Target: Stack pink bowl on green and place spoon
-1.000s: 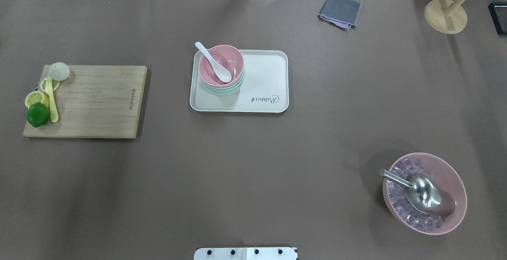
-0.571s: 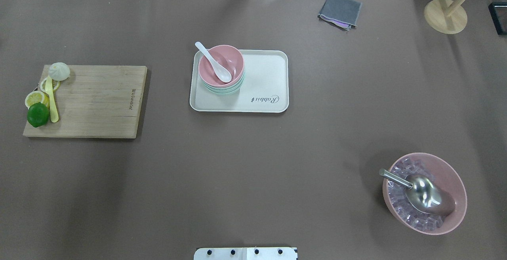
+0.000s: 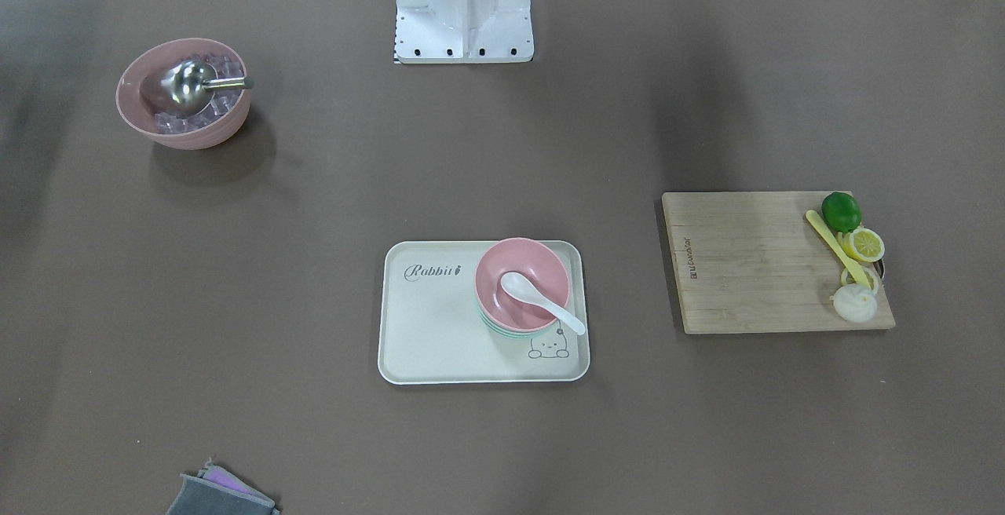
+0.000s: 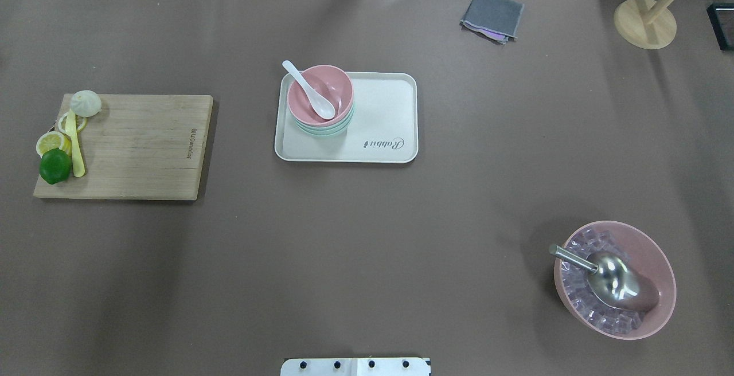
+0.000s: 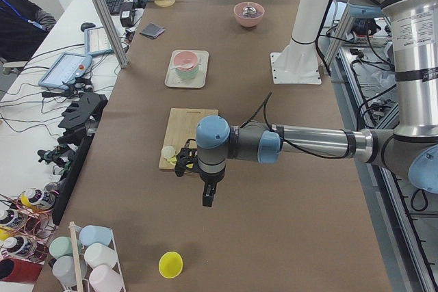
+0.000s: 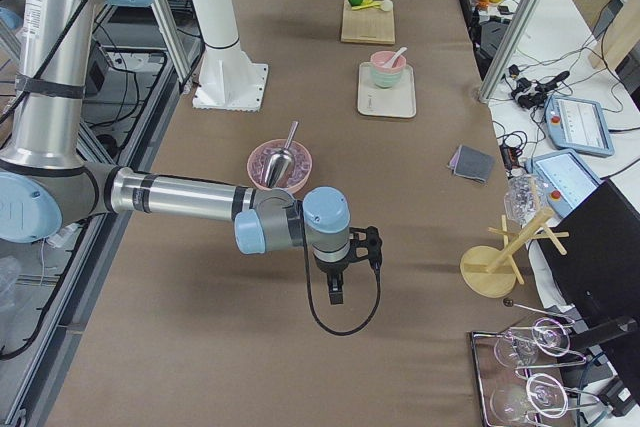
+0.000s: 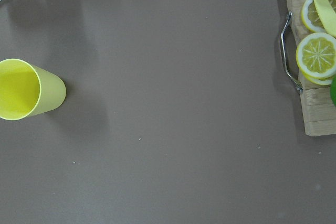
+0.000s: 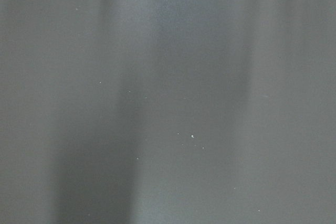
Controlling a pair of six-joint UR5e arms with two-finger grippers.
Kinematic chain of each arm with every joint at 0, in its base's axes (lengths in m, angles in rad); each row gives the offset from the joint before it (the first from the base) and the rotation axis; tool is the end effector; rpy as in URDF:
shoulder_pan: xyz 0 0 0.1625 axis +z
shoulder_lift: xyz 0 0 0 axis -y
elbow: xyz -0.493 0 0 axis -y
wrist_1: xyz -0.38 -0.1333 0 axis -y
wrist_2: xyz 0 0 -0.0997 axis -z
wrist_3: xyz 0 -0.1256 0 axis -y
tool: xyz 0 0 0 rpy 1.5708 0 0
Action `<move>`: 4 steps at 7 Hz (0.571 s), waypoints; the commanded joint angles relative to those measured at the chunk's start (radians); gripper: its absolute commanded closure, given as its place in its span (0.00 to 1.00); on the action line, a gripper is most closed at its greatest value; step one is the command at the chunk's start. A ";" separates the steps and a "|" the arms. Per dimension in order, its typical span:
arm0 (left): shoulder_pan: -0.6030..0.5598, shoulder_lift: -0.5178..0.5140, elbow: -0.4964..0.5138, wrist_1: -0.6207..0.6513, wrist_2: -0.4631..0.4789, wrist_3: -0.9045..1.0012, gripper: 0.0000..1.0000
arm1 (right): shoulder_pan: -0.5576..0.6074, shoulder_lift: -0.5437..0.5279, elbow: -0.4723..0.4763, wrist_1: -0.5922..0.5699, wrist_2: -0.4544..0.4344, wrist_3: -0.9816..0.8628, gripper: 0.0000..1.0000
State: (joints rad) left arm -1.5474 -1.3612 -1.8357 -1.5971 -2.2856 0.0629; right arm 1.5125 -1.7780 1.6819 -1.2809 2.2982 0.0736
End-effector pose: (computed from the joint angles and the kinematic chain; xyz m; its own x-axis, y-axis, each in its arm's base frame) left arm -0.0420 -0.3850 0.7101 0.7508 0.1336 -0.6469 -0.0706 0.9900 0.1224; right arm 0.0268 -0.3950 0.7543 0.7404 -0.0989 0.6649 0.0027 0.9896 0.1441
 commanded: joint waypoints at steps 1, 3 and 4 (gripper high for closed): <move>0.000 0.001 0.001 0.000 0.000 0.000 0.02 | 0.000 0.000 -0.002 0.000 0.000 0.000 0.00; 0.000 -0.001 -0.004 -0.001 0.046 -0.002 0.02 | 0.000 -0.001 -0.005 0.000 0.000 0.002 0.00; 0.000 -0.001 -0.005 -0.001 0.046 -0.002 0.02 | -0.002 -0.001 -0.010 0.000 0.000 0.002 0.00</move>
State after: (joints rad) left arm -1.5478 -1.3620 -1.8386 -1.5982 -2.2478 0.0619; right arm 1.5118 -1.7788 1.6766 -1.2808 2.2978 0.0750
